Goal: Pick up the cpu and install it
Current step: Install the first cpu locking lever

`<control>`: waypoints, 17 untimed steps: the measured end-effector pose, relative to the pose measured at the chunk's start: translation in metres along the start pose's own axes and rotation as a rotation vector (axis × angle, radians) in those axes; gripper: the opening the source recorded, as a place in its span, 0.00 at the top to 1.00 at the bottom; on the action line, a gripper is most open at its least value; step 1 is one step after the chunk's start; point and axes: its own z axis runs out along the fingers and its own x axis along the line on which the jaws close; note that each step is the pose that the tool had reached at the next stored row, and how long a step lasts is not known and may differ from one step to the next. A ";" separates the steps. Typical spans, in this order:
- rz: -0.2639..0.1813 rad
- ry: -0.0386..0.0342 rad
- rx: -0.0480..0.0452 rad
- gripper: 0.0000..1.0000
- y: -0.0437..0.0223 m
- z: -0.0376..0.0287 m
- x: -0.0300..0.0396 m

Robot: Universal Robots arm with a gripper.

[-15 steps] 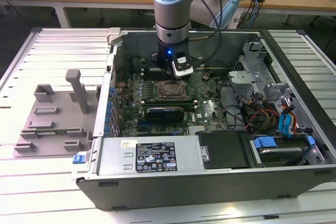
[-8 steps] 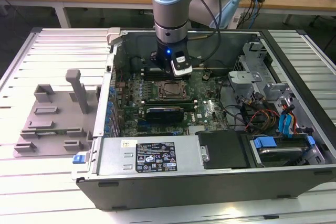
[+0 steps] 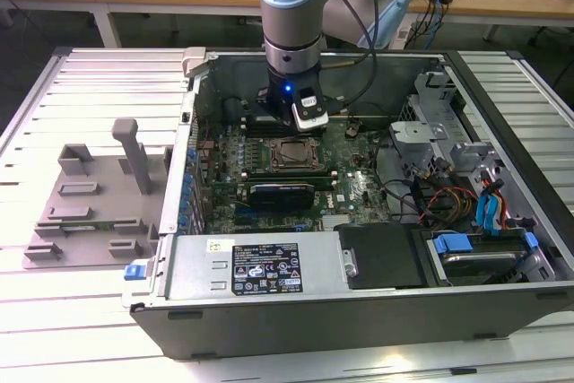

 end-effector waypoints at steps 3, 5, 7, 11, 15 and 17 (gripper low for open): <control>0.000 -0.0004 0.0005 0.89 -0.0007 0.0002 -0.0003; 0.000 -0.0014 0.0040 0.89 -0.0019 0.0003 -0.0009; -0.001 -0.0023 0.0077 0.89 -0.0025 0.0006 -0.0010; -0.001 -0.0027 0.0084 0.89 -0.0024 0.0001 -0.0011; -0.001 -0.0027 0.0081 0.89 -0.0013 -0.0046 -0.0013; -0.001 -0.0026 0.0083 0.89 -0.0010 -0.0046 -0.0013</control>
